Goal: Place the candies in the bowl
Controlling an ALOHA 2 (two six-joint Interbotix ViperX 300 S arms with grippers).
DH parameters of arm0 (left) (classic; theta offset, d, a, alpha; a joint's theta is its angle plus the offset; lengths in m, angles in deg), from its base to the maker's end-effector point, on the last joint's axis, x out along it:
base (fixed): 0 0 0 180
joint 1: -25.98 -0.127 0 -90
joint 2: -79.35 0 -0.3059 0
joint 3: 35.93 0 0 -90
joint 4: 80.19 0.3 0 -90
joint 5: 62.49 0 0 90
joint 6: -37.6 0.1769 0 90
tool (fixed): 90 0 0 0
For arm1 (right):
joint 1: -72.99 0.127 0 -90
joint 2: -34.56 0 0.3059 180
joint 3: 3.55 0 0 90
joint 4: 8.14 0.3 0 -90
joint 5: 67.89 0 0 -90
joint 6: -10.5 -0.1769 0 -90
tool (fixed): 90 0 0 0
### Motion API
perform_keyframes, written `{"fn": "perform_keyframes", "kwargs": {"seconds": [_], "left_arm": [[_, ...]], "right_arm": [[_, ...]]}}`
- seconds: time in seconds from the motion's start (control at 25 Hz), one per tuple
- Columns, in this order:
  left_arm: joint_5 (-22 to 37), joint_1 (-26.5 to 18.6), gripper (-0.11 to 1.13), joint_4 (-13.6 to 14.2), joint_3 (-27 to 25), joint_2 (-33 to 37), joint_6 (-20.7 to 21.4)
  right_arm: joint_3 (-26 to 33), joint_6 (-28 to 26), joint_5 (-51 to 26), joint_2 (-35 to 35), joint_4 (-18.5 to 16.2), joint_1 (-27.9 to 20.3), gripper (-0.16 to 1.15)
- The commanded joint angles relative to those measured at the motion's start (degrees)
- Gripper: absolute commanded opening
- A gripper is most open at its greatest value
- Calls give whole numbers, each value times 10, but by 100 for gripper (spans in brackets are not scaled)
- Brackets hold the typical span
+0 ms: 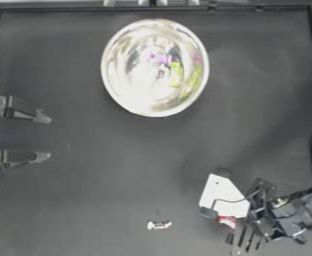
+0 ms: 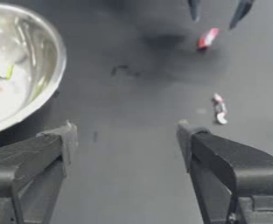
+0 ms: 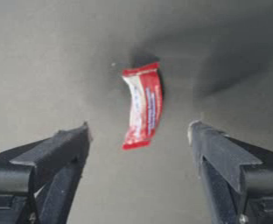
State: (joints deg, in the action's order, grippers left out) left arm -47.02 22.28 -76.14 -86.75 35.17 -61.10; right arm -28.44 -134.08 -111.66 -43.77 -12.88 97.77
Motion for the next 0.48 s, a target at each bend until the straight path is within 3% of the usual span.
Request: {"fn": "perform_keyframes", "kwargs": {"seconds": [0.04, 0.48], "left_arm": [[-12, 0, 99, -6, 3, -4, 0], [-20, 0, 99, -14, -1, -4, -1]], "right_arm": [[17, 0, 2, 5, -1, 2, 97], [31, 2, 3, 48, -6, 1, 95]]}}
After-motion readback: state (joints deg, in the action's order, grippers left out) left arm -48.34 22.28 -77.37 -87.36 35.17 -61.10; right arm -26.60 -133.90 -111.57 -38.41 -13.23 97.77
